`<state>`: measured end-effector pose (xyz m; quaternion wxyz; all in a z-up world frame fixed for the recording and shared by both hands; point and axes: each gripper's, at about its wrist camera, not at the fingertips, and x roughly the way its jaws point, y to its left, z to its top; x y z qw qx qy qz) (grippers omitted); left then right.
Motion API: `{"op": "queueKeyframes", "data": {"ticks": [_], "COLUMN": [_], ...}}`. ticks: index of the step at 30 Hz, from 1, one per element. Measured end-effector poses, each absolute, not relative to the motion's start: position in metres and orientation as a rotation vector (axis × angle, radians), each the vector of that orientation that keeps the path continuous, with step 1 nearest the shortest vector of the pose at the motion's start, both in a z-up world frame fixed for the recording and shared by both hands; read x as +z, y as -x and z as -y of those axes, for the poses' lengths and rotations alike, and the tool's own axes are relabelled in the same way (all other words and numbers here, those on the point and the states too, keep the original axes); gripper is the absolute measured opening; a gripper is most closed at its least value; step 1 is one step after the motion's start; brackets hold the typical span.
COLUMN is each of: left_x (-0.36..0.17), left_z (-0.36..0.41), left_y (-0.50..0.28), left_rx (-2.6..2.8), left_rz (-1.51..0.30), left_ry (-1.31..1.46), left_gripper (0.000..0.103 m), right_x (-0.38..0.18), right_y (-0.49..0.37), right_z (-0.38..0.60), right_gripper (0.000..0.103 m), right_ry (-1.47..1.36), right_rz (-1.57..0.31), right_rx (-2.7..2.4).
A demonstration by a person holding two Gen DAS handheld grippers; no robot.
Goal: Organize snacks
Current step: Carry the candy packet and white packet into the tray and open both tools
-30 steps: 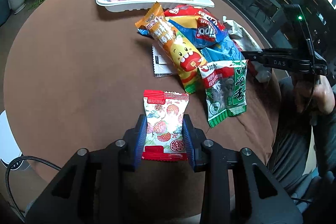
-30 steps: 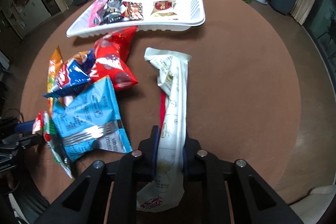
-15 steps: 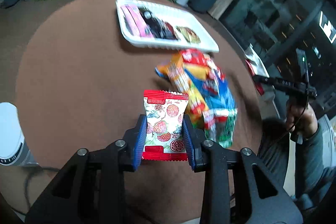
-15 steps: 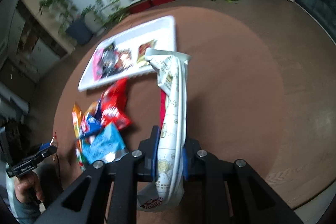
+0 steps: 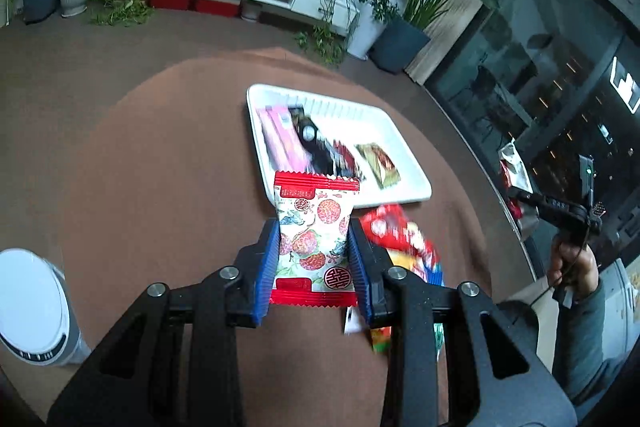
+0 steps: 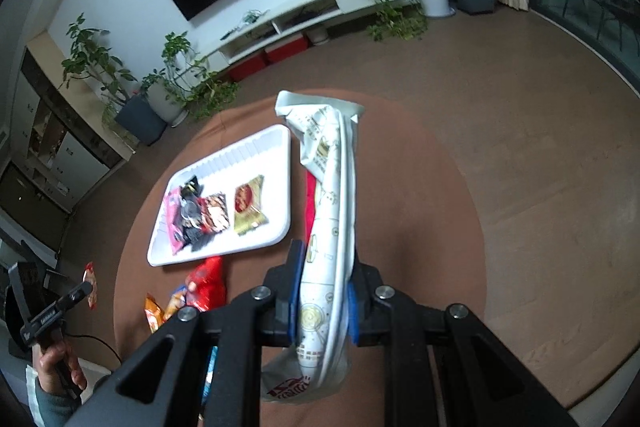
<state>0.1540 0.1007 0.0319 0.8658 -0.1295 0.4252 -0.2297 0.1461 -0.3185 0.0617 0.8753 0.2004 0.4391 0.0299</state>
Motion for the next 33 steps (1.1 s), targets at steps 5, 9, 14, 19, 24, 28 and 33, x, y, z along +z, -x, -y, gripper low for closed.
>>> {"op": "queueKeyframes", "data": {"ticks": [5,9,14,19,24,28,33], "left_x": [0.053,0.073,0.085,0.073,0.042,0.013,-0.016], "left_z": [-0.093,-0.077,-0.048,-0.016,0.011,0.027,0.052], "left_y": [-0.187,-0.214,-0.255,-0.29,-0.314,-0.327,-0.339], "left_rx": [-0.484,-0.506,-0.529,-0.534,-0.522,-0.511,-0.51], "left_rz": [-0.859,-0.842,-0.843,-0.871,-0.922,-0.962,-0.997], "left_ry": [0.257,0.23,0.198,0.164,0.157,0.158,0.113], "left_gripper": [0.031,0.031,0.031,0.031,0.031,0.031,0.031], "right_x": [0.083,0.103,0.112,0.091,0.057,0.029,-0.002], "right_y": [-0.168,-0.194,-0.236,-0.275,-0.301,-0.318,-0.332], "right_z": [0.293,0.269,0.232,0.2,0.192,0.187,0.182], "right_gripper": [0.02,0.02,0.02,0.02,0.02,0.02,0.02], "right_ry": [-0.401,-0.384,-0.353,-0.325,-0.337,-0.323,-0.304], "right_rz": [-0.874,-0.833,-0.822,-0.872,-0.946,-1.01,-1.079], "right_rx": [0.148,0.217,0.289,0.331,0.324,0.295,0.273]}}
